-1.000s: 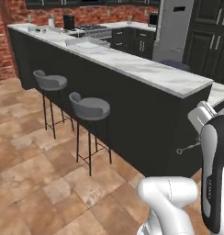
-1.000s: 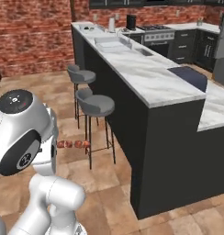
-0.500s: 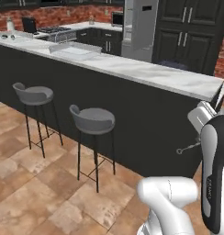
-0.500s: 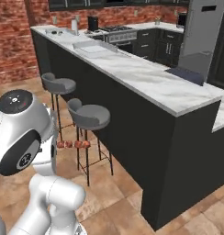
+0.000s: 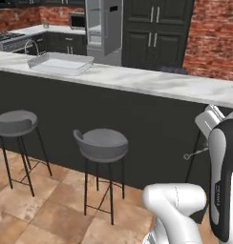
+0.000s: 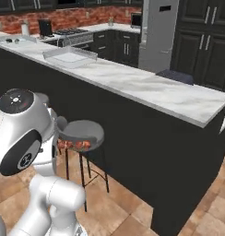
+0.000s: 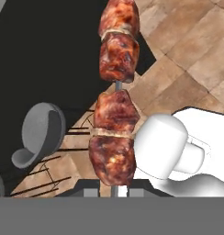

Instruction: Place the cold items (cucumber and squash) from the fridge in one tupperware on the dining counter. Place the warm items (kebab skewer and hot dog) in the stove area in another tupperware.

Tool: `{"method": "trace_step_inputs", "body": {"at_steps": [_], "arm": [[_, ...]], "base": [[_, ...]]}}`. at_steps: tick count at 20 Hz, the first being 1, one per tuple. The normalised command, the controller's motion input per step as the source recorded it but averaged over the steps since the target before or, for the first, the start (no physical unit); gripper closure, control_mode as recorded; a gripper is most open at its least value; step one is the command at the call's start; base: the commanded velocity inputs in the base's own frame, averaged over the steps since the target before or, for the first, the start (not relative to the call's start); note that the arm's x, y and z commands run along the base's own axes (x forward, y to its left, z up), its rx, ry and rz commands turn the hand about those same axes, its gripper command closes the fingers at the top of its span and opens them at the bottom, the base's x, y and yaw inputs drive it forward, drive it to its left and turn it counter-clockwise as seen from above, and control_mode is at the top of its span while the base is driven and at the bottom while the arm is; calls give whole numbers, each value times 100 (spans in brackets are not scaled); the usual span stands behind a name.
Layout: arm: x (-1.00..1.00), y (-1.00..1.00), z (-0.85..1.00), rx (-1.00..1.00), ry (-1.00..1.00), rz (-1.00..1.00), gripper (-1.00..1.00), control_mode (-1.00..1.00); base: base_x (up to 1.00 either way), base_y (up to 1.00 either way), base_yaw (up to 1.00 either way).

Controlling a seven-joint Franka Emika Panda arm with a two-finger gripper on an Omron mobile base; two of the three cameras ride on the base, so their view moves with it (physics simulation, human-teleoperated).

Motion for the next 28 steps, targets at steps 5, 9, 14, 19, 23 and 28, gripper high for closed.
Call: {"method": "trace_step_inputs", "body": {"at_steps": [5, 9, 14, 19, 23, 28], "arm": [[0, 0, 0, 0, 0, 0, 100, 100], [0, 0, 0, 0, 0, 0, 100, 100], [0, 0, 0, 0, 0, 0, 100, 100], [0, 0, 0, 0, 0, 0, 100, 100], [0, 0, 0, 0, 0, 0, 100, 100], [0, 0, 0, 0, 0, 0, 100, 100]], "base": [[43, 100, -47], [44, 100, -42], [46, 100, -40], [40, 100, -42], [31, 100, -41], [33, 100, -37]]}}
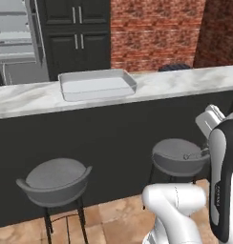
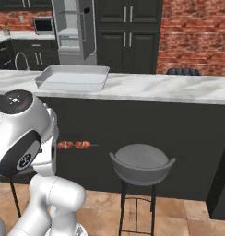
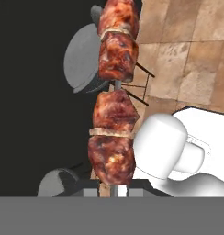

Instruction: Place the cold items (cucumber and squash) from the fridge in one tupperware on the dining counter. Place the warm items (kebab skewer and hot dog) in the stove area in another tupperware.

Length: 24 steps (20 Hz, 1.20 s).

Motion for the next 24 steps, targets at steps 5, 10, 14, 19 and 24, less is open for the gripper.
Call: {"method": "trace_step_inputs", "body": {"at_steps": [5, 10, 14, 19, 24], "arm": [[0, 0, 0, 0, 0, 0, 100, 100], [0, 0, 0, 0, 0, 0, 100, 100], [0, 0, 0, 0, 0, 0, 100, 100], [72, 0, 73, 0, 0, 0, 100, -100], [100, 7, 86, 0, 13, 0, 100, -100]], "base": [[71, 90, -19], [88, 59, 0], [52, 13, 0], [13, 0, 0], [0, 0, 0]]}}
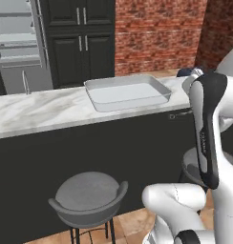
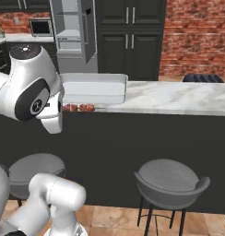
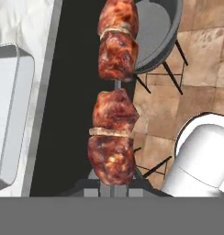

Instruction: Place the cold items (cucumber and squash) from the fridge in one tupperware on the dining counter. Place the warm items (kebab skewer and hot dog) in the stove area in another tupperware.

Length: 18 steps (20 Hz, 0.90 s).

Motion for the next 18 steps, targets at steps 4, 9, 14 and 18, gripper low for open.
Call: {"method": "trace_step_inputs", "body": {"at_steps": [4, 9, 14, 18], "arm": [[100, 41, 18, 0, 33, 0, 100, -100], [100, 52, -13, 0, 22, 0, 100, -100], [99, 49, -29, -1, 6, 0, 100, -100], [84, 36, -40, -1, 0, -3, 100, -100]], "base": [[0, 0, 0], [0, 0, 0], [0, 0, 0], [0, 0, 0]]}}
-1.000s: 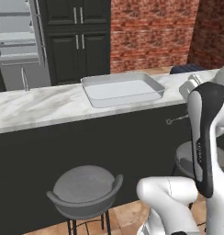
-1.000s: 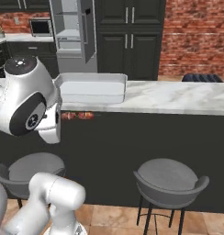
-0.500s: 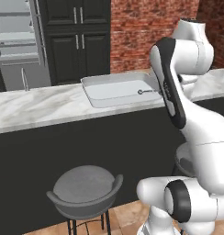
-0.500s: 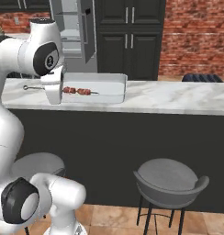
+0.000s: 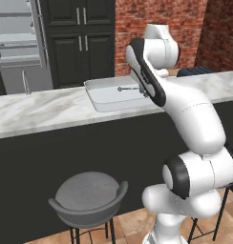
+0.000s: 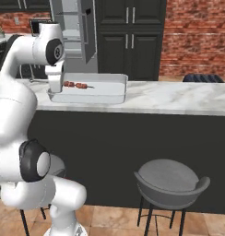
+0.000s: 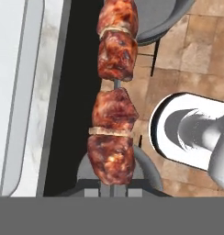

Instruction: Place the cold items (cucumber and squash) from the fridge in one tupperware on the dining counter. Place the warm items (kebab skewer and hot dog) in the stove area in another tupperware.

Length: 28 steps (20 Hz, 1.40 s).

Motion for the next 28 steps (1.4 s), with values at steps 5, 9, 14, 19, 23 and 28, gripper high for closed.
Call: {"method": "trace_step_inputs", "body": {"at_steps": [5, 9, 14, 19, 23, 28], "arm": [[78, 12, -36, 0, 0, -10, 100, -100], [72, 0, -27, 0, 0, -8, 100, -100], [78, 0, -26, 0, 0, -5, 100, -100], [75, 0, -41, 0, 0, 0, 100, -100], [67, 0, -30, 0, 0, 0, 100, -100], [67, 0, -29, 0, 0, 0, 100, -100]], "base": [[0, 0, 0], [0, 0, 0], [0, 0, 0], [0, 0, 0], [0, 0, 0], [0, 0, 0]]}}
